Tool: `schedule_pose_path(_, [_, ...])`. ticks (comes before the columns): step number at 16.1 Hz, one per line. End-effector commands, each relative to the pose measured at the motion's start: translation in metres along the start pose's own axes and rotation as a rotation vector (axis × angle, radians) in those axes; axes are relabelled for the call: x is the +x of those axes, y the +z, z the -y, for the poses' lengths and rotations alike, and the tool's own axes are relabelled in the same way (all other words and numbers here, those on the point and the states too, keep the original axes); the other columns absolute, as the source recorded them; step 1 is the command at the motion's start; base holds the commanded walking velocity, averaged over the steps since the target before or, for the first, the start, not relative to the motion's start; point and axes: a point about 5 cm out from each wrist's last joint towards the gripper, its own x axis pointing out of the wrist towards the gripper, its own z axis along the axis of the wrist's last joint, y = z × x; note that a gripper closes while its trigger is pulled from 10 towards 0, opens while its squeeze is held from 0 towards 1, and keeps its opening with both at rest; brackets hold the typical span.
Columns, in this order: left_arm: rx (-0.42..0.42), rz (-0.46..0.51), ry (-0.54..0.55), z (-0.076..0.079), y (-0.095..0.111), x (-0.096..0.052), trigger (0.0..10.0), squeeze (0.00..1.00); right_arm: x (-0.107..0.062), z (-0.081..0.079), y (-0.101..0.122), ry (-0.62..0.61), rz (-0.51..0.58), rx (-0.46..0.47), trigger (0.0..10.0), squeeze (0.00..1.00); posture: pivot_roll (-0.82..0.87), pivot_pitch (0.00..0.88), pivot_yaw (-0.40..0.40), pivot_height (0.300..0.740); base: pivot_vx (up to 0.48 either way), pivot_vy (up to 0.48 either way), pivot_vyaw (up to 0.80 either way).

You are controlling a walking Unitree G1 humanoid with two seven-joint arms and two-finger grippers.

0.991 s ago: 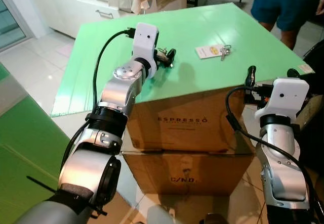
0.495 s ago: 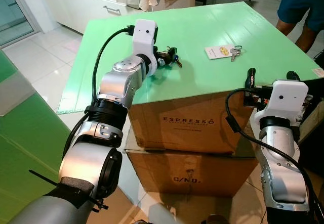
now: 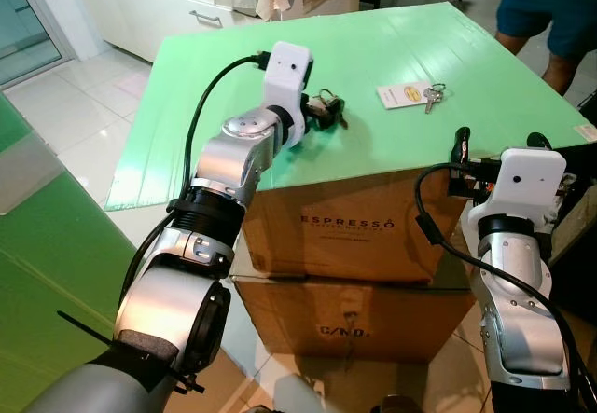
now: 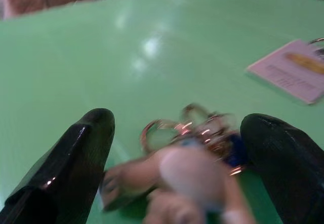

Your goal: Hang keys on a hook

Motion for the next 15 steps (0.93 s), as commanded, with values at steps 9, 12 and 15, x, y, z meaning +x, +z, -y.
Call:
schedule_pose_path(9, [0.063,-0.123,0.010,0.001,-0.037,-0.009,0.0,0.00,-0.004,-0.003,0.000,0.007,-0.014,0.011,10.0,0.00,-0.26,0.000,0.146,0.740,0.000,0.000,0.00])
schedule_pose_path(12, [0.060,-0.106,0.018,0.001,-0.035,-0.009,0.0,0.00,-0.004,-0.003,-0.001,0.008,-0.017,0.011,10.0,0.00,-0.26,0.000,0.144,0.740,0.000,0.000,0.00])
schedule_pose_path(15, [0.042,-0.041,0.011,0.002,-0.027,-0.009,0.0,0.00,-0.004,-0.003,-0.001,0.008,-0.019,0.009,10.0,0.00,-0.26,0.000,0.144,0.740,0.000,0.000,0.00])
